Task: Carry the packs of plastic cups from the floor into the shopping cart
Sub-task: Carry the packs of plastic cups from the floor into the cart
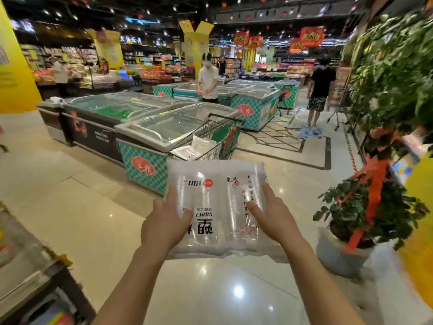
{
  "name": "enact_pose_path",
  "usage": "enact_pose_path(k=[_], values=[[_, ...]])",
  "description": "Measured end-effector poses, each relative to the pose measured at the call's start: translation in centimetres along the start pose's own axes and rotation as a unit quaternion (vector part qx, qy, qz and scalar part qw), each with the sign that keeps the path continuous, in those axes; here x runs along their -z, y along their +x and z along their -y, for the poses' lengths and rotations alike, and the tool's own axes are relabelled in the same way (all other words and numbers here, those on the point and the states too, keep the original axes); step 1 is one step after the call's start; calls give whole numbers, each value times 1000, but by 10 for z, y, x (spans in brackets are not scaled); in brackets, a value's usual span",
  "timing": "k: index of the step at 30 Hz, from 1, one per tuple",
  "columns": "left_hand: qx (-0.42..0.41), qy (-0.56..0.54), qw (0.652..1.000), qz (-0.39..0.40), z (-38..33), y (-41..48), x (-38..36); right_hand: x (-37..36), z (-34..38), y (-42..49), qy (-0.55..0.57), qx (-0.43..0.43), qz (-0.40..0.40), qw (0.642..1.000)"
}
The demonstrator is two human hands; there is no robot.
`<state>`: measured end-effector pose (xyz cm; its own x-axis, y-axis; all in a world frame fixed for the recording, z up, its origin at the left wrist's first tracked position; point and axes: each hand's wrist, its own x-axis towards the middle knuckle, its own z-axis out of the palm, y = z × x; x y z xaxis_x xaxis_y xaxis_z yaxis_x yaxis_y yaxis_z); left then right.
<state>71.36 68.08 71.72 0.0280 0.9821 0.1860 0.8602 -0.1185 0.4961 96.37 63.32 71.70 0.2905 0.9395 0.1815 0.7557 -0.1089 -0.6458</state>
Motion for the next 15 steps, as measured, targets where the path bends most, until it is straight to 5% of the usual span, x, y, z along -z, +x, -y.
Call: enact_pose_path(k=[15], values=[[14,11,1000,24,-59,346,-161,-70,-108,371,24,-9,-8,1000]])
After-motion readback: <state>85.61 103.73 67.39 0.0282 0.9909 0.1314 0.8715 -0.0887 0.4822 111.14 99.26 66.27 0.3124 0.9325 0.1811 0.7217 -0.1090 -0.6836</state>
